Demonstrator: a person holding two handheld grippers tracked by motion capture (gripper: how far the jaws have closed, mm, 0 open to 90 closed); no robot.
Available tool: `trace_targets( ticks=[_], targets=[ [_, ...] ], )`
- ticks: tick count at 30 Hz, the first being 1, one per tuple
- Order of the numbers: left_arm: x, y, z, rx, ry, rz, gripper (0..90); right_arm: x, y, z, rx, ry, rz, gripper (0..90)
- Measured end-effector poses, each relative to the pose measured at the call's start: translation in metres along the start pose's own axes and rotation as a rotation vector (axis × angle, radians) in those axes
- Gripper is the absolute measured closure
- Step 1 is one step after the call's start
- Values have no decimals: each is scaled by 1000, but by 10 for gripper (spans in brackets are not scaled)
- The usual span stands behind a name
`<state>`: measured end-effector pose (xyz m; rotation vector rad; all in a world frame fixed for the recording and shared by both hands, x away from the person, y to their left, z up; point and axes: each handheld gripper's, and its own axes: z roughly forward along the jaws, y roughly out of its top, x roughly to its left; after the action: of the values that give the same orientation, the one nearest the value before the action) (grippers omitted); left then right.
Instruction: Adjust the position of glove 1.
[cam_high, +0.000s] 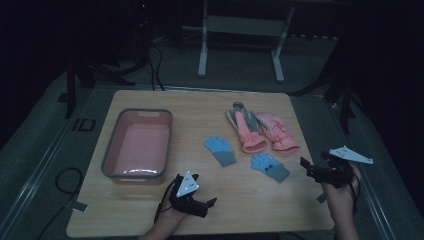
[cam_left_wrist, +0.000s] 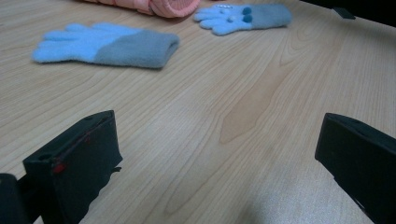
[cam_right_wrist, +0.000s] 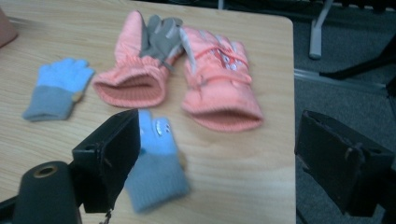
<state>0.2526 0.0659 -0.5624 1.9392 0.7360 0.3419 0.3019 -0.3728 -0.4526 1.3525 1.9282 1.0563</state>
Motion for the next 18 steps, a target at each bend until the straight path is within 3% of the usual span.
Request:
trace_targets(
  ticks=[5, 8, 10, 17, 18],
  targets=[
    [0, 0, 0, 0, -1, -3, 1, 13, 20, 1, -6, 2, -40, 128],
    [0, 0, 0, -2, -1, -4, 1, 17, 26, 2, -13, 33, -40, 112],
    [0, 0, 0, -2, 0, 0, 1, 30, 34, 8, -3, 62, -76, 107],
    [1, 0, 0, 1, -4, -1, 1, 49, 49, 22, 3, 146, -127, 108],
    [1, 0, 0, 0, -3, -1, 1, 56, 53, 28, -1, 177, -146, 127]
  ],
)
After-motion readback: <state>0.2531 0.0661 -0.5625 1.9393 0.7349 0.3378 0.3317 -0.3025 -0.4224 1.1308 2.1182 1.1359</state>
